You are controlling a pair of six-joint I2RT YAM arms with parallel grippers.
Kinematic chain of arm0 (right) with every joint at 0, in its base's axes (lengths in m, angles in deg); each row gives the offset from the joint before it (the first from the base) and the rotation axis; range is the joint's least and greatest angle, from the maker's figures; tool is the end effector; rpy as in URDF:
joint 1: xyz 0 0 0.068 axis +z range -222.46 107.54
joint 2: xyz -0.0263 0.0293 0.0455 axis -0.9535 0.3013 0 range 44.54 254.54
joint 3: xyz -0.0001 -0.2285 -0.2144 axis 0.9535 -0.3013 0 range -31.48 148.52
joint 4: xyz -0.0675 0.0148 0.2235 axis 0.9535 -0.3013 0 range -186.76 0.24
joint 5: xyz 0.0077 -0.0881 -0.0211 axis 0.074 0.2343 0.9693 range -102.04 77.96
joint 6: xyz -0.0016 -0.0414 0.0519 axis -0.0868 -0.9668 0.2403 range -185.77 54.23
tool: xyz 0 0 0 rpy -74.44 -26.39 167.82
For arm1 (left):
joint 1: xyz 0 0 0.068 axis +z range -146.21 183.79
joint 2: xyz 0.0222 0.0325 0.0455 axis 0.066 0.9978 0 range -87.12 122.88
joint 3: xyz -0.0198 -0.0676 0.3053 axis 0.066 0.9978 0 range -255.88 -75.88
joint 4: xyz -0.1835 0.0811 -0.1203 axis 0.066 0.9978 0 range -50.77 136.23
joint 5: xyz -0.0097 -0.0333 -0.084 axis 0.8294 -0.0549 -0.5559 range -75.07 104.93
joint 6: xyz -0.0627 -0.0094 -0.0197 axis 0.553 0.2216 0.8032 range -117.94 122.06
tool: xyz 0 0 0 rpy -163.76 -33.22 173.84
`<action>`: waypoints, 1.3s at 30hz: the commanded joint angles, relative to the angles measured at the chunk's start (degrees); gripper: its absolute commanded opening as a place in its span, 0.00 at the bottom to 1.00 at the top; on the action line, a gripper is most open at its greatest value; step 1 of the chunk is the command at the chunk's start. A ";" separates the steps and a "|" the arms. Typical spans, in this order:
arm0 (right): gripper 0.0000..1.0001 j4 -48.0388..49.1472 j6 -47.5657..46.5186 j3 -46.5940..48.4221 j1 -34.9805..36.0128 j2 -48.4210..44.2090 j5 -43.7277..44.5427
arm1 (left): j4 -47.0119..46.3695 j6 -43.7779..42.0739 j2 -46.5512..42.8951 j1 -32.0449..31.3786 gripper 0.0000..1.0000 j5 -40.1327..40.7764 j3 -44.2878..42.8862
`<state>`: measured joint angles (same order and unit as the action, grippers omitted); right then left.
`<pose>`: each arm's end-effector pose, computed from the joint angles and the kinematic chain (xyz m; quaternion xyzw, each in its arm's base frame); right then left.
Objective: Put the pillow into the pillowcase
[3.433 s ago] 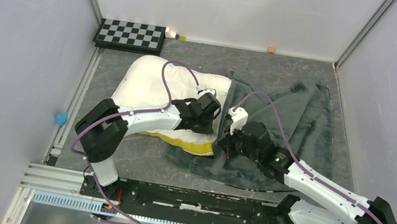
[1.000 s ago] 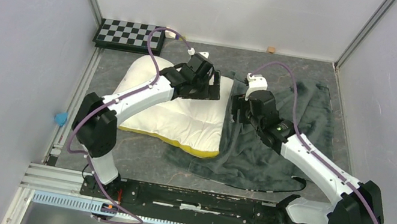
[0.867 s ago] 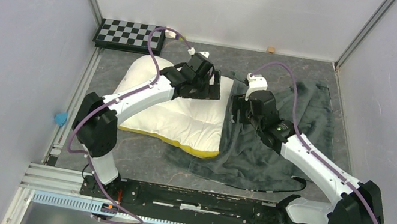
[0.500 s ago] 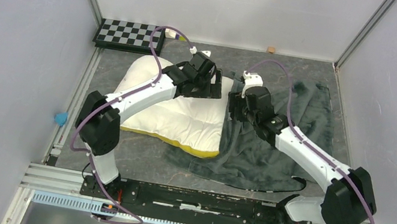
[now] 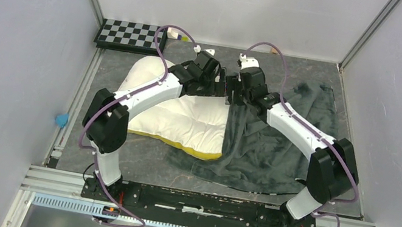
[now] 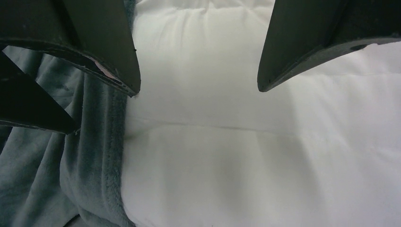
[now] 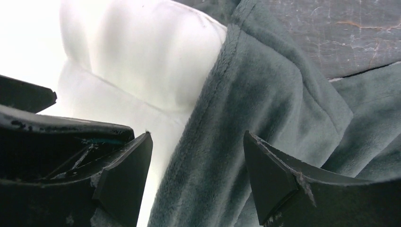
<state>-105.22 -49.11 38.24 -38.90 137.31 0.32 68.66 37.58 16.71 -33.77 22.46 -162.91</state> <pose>0.3017 0.1868 0.3117 -0.0853 0.8926 0.0955 0.4322 0.3244 -0.2406 0.3143 -0.0081 0.9262 -0.1725 0.3351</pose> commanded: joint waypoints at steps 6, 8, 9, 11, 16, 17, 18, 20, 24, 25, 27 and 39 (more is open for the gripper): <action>0.79 -1.97 1.12 5.43 -1.43 1.96 2.76 | -3.41 -0.45 3.77 0.20 0.98 0.46 -1.97; 0.79 -1.79 1.13 5.10 -1.52 2.11 2.80 | -3.41 -0.35 4.89 0.20 0.98 0.27 -2.31; 0.79 -1.57 1.20 4.85 -1.64 2.20 2.69 | -3.41 -0.26 5.28 0.21 0.97 0.26 -2.38; 0.79 -1.16 1.33 4.25 -1.74 2.44 2.43 | -3.71 -0.06 5.83 0.14 0.97 0.49 -1.91; 0.76 -0.18 1.42 4.07 -2.27 3.73 1.56 | -5.60 0.32 6.61 0.37 0.91 0.38 0.34; 0.75 0.18 1.48 4.08 -2.39 4.00 1.40 | -5.66 0.41 6.94 0.46 0.87 0.10 0.44; 0.75 0.36 1.44 4.34 -2.45 4.49 1.27 | -5.75 0.53 7.19 0.51 0.85 -0.05 0.49; 0.73 0.35 1.30 5.02 -2.66 5.41 1.24 | -6.36 0.68 7.59 0.65 0.80 -0.03 0.98; 0.72 0.23 0.76 6.17 -3.05 6.50 1.45 | -7.27 1.27 9.01 0.80 0.69 -0.14 1.89; 0.71 0.24 0.66 6.38 -3.06 6.62 1.67 | -7.43 1.30 9.33 0.82 0.67 -0.15 2.01; 0.69 0.33 0.44 6.70 -3.15 6.82 1.85 | -8.06 1.80 9.87 0.87 0.61 -0.06 2.65; 0.61 1.02 -0.69 5.75 -3.20 6.30 3.31 | -9.39 2.18 10.88 0.91 0.28 -0.11 4.57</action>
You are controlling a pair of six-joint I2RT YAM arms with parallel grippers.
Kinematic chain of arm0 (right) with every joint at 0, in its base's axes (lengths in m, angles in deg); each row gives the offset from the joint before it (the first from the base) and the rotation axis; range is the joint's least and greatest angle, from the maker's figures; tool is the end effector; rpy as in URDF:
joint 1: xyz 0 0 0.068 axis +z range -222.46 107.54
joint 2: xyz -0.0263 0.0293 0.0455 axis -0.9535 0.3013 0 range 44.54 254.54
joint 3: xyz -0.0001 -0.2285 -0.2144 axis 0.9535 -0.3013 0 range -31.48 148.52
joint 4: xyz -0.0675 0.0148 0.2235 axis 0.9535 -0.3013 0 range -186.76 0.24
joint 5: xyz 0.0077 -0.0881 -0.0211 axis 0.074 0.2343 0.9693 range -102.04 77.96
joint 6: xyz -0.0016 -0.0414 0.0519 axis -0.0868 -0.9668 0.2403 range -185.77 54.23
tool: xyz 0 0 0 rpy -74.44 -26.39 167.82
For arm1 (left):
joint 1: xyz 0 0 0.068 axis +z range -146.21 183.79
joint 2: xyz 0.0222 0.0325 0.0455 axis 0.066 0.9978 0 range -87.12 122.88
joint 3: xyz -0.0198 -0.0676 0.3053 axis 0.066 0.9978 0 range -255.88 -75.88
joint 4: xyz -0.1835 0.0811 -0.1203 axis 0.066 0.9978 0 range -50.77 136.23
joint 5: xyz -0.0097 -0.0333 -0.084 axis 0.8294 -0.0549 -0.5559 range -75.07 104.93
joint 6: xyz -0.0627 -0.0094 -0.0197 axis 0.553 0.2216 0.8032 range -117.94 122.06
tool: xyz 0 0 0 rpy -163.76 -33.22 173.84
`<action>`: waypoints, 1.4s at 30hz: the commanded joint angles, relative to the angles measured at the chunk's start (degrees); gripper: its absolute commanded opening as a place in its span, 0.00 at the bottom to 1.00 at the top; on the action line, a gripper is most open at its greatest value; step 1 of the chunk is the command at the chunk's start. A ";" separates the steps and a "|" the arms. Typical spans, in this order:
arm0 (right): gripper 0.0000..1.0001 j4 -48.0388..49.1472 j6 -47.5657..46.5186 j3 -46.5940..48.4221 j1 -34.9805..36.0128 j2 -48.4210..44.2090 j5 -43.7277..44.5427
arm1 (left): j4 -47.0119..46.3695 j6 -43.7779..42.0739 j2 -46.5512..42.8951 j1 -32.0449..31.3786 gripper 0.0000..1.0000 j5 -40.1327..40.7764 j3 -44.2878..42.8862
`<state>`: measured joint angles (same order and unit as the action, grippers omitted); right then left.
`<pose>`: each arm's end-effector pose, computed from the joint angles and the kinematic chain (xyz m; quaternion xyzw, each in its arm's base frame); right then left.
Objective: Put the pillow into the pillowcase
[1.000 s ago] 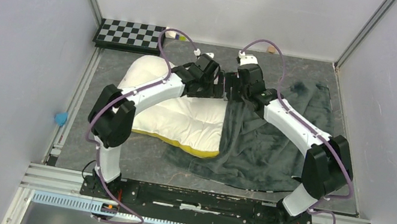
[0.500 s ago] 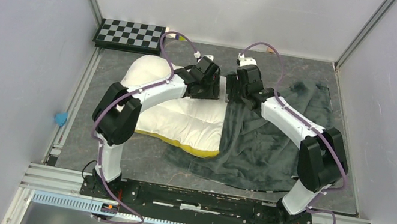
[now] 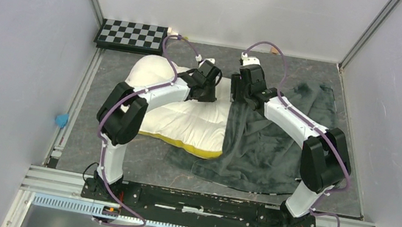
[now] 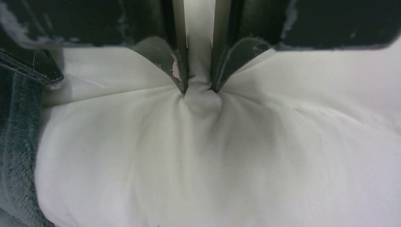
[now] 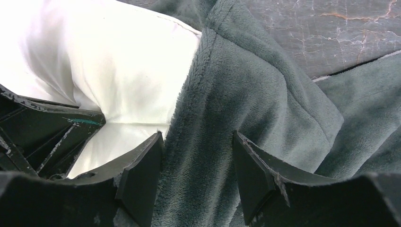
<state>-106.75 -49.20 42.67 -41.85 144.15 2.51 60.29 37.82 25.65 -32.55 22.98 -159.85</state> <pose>0.3368 0.1840 0.2922 -0.0603 0.9072 0.0539 0.4129 0.3566 -0.2530 0.2477 -0.0194 0.9371 -0.1481 0.3156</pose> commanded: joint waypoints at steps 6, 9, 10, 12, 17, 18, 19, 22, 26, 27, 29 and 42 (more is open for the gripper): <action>0.58 2.05 -1.58 2.99 -0.13 1.12 2.99 | -0.93 1.76 1.56 -0.36 0.16 -0.27 1.91; 0.57 1.61 -2.27 4.41 -0.11 1.86 4.28 | -1.01 1.72 0.95 -0.31 0.12 -0.31 2.23; 0.57 1.82 -2.63 4.84 -0.11 2.02 4.64 | -1.10 1.81 0.73 -0.31 0.11 -0.35 2.43; 0.61 1.04 -3.43 7.04 -0.11 3.21 4.78 | -1.54 2.00 0.30 -0.36 0.09 -0.60 2.95; 0.65 -0.10 -4.81 9.18 0.84 4.29 8.65 | -1.63 2.20 -0.10 -0.32 0.07 -0.73 3.56; 0.66 0.14 -5.25 9.09 0.99 4.21 9.27 | -1.80 2.29 -0.19 -0.32 0.07 -0.71 3.86; 0.67 0.33 -5.53 9.26 1.20 4.32 9.30 | -1.97 2.38 -0.34 -0.36 0.06 -0.75 4.05; 0.67 -0.03 -5.85 10.28 1.21 5.81 8.72 | -2.25 2.64 -0.37 -0.36 0.05 -0.77 4.41; 0.65 0.66 -5.88 10.58 1.21 7.96 6.59 | -2.43 2.82 -0.77 -0.32 0.05 -0.92 4.65; 0.65 0.73 -5.95 10.70 1.16 8.58 6.33 | -2.43 2.91 -0.81 -0.33 0.04 -0.89 4.66; 0.64 0.02 -5.89 11.33 1.12 9.99 6.76 | -2.43 2.84 -1.07 -0.34 0.04 -0.86 4.77; 0.00 -3.48 -5.16 21.76 0.78 12.63 4.20 | -6.61 4.44 -4.75 -0.88 0.03 -2.60 11.56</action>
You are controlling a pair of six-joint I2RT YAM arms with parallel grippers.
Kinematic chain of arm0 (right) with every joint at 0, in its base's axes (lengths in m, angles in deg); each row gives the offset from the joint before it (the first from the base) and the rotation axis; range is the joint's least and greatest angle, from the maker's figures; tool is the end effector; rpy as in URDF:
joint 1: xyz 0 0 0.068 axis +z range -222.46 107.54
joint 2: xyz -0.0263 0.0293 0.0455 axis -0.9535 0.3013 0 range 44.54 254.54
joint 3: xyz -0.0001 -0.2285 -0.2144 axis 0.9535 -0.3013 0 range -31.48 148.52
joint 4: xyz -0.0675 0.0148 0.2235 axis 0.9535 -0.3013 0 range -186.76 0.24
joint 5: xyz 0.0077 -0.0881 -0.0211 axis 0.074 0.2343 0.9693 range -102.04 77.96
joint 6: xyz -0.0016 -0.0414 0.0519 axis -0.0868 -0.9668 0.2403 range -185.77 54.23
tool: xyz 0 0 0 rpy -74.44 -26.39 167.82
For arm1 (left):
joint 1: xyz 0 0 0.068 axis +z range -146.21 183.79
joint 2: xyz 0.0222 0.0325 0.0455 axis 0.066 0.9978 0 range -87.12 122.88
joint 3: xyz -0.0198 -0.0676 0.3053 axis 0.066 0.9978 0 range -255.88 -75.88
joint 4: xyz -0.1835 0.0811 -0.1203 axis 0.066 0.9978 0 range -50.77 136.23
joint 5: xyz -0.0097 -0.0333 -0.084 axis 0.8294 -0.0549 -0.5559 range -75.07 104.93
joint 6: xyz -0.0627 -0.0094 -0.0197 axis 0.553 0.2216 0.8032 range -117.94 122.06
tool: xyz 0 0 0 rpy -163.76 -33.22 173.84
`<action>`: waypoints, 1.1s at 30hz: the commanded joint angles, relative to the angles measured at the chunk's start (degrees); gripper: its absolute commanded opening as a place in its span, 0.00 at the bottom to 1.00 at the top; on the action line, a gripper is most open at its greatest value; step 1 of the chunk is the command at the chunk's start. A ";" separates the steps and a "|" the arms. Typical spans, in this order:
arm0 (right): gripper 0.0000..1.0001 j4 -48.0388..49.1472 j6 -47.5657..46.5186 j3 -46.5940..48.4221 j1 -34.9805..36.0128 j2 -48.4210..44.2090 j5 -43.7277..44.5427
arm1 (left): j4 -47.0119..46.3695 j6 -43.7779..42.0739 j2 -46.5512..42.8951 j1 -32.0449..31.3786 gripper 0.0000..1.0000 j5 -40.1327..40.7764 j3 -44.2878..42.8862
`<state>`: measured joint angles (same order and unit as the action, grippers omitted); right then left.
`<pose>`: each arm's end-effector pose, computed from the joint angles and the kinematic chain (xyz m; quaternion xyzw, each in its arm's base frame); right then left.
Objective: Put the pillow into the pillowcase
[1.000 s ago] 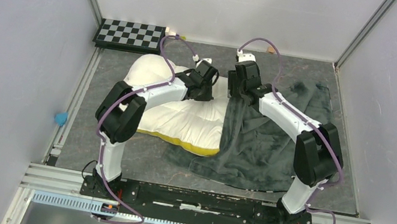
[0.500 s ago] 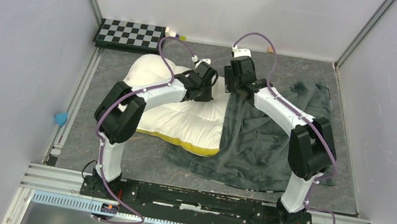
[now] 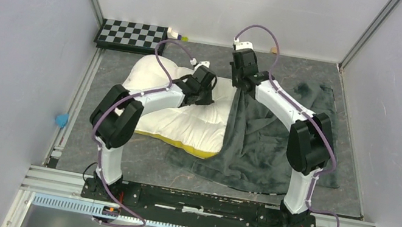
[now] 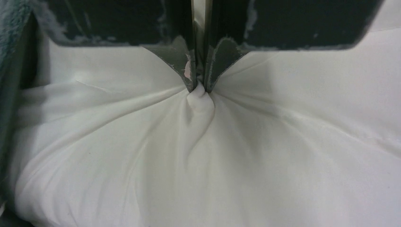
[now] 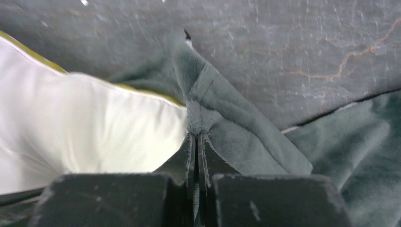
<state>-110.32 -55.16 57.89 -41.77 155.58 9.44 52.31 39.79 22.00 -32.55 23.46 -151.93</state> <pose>0.3909 0.2098 0.2924 -0.0823 0.8977 -0.0191 0.4324 0.3435 -0.2428 0.2441 -0.0391 0.9247 -0.1692 0.3388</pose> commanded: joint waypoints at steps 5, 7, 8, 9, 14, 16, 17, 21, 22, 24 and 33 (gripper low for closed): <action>0.00 2.72 3.85 5.95 4.97 -1.95 -10.15 | -4.86 4.21 -4.43 -3.55 0.02 -5.86 6.47; 0.00 4.91 5.21 4.78 6.32 -3.79 -13.38 | -6.80 5.06 -5.74 -5.18 0.02 -5.80 6.86; 0.00 4.97 5.48 4.77 6.89 -4.44 -13.87 | -8.15 5.60 -6.45 -5.42 0.02 -6.05 6.96; 0.00 5.00 5.71 4.49 7.39 -5.04 -14.44 | -9.07 6.29 -7.07 -5.42 0.02 -6.25 6.86; 0.00 7.82 7.19 -2.51 7.64 -9.22 -16.44 | -9.34 11.27 -7.50 -1.69 0.02 -4.41 3.37; 0.00 7.95 7.40 -4.76 7.32 -10.56 -16.51 | -10.62 14.21 -6.32 0.69 0.02 -4.68 2.36; 0.00 8.29 7.50 -5.79 7.18 -11.31 -17.06 | -11.23 14.70 -5.34 1.40 0.02 -5.02 1.43; 0.17 4.91 6.96 -4.97 7.25 -12.09 -18.06 | -11.29 14.83 0.97 3.06 0.02 -7.39 -3.87; 0.24 4.57 6.81 -5.69 7.35 -13.38 -17.69 | -11.41 14.47 2.02 3.11 0.02 -8.21 -4.75; 0.42 4.73 6.83 -9.30 7.78 -16.91 -15.94 | -11.13 13.89 2.86 3.11 0.03 -10.21 -5.65; 0.51 2.78 8.99 -30.52 12.42 -32.66 -4.65 | -1.64 5.87 -9.58 2.80 0.55 -6.71 0.30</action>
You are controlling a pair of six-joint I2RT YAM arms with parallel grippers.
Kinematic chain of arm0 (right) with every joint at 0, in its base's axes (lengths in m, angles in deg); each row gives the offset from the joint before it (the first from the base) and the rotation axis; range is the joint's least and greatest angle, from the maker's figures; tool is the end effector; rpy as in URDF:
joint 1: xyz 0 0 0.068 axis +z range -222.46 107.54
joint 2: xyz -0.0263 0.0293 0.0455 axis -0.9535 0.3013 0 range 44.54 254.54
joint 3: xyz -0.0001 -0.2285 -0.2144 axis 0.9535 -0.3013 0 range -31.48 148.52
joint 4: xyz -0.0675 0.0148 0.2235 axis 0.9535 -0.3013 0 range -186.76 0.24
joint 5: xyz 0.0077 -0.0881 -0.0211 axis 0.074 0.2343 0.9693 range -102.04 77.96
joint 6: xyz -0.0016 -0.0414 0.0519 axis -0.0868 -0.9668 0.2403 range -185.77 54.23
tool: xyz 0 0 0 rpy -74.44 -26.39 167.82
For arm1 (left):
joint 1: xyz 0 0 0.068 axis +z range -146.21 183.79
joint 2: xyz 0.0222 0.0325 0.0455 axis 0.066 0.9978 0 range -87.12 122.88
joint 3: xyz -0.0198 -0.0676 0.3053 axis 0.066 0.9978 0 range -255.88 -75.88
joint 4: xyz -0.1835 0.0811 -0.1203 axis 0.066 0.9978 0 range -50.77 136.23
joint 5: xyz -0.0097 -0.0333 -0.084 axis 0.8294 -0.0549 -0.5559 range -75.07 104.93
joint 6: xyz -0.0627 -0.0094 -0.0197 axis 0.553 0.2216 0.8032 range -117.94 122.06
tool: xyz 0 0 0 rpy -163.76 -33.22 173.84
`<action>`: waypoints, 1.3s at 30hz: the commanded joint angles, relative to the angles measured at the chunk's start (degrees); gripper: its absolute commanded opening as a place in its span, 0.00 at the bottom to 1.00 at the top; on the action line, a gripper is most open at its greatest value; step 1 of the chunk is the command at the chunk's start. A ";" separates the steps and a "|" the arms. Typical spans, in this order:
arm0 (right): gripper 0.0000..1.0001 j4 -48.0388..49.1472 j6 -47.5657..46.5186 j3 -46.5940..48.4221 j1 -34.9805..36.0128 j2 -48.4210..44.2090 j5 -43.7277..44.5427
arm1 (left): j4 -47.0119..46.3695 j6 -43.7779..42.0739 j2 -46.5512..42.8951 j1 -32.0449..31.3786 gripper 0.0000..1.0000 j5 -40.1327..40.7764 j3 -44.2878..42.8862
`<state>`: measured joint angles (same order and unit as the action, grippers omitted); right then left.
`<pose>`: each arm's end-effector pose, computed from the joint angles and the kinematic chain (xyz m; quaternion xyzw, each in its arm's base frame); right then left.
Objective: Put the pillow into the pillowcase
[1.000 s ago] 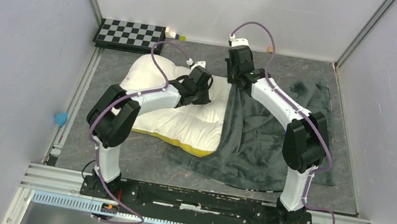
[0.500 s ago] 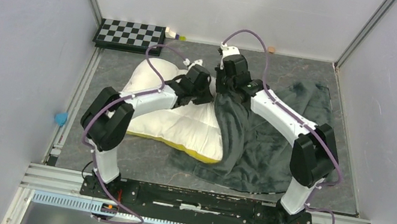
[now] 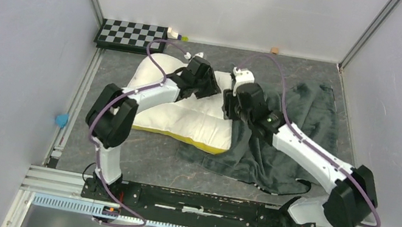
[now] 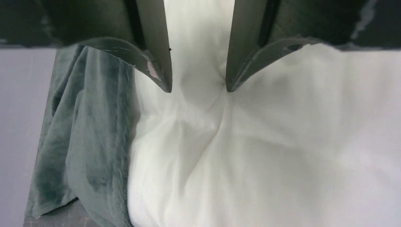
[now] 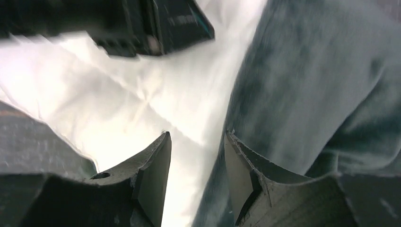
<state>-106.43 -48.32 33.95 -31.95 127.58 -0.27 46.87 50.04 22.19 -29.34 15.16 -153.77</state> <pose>0.2427 0.1934 0.3383 -0.1288 0.8713 0.1460 0.4506 0.3640 -0.2371 0.2610 -0.1176 0.8951 -0.2782 0.3279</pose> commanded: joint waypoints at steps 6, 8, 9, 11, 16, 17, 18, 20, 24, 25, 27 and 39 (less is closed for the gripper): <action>0.51 -2.02 4.75 -14.98 6.00 -8.24 10.91 | 13.46 -10.56 -19.30 -3.37 0.84 4.68 8.40; 0.51 -1.80 5.21 -16.76 5.98 -8.99 11.72 | 15.12 -11.65 -21.76 -5.49 0.90 5.73 11.27; 0.51 -1.47 5.34 -17.65 6.06 -9.30 11.82 | 15.41 -11.83 -22.66 -6.64 0.91 6.08 12.62; 0.52 -1.16 5.63 -18.97 6.21 -9.85 12.22 | 15.74 -11.41 -23.40 -9.09 0.92 6.22 14.71; 0.52 -1.46 6.21 -20.83 6.85 -10.98 13.05 | 12.77 -9.21 -21.23 -14.55 0.88 5.74 17.06; 0.53 -1.47 6.36 -21.22 6.97 -11.58 13.30 | 11.77 -9.00 -20.44 -15.21 0.87 5.62 17.22; 0.53 -1.34 6.41 -21.88 6.98 -12.30 13.31 | 11.29 -8.64 -19.65 -15.39 0.85 5.49 17.17; 0.54 -1.42 6.61 -22.96 7.04 -13.29 13.33 | 11.08 -8.40 -17.74 -15.39 0.76 6.09 16.74; 0.55 -1.10 7.42 -25.52 7.21 -14.52 12.17 | 11.01 -7.21 -15.15 -15.30 0.52 7.44 16.72; 0.54 -0.67 7.72 -26.42 7.30 -15.02 11.82 | 10.76 -6.93 -14.94 -15.30 0.47 7.38 16.84; 0.50 -0.13 7.96 -27.49 7.46 -15.62 11.28 | 10.22 -6.51 -14.66 -15.30 0.37 7.02 17.06; 0.01 -4.35 3.71 -7.02 12.16 -14.15 7.45 | 6.07 -2.80 -12.41 -15.28 0.02 5.73 18.77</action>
<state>-110.73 -42.70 16.36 -22.53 112.83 9.15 57.30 43.42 7.33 -44.51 21.39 -136.39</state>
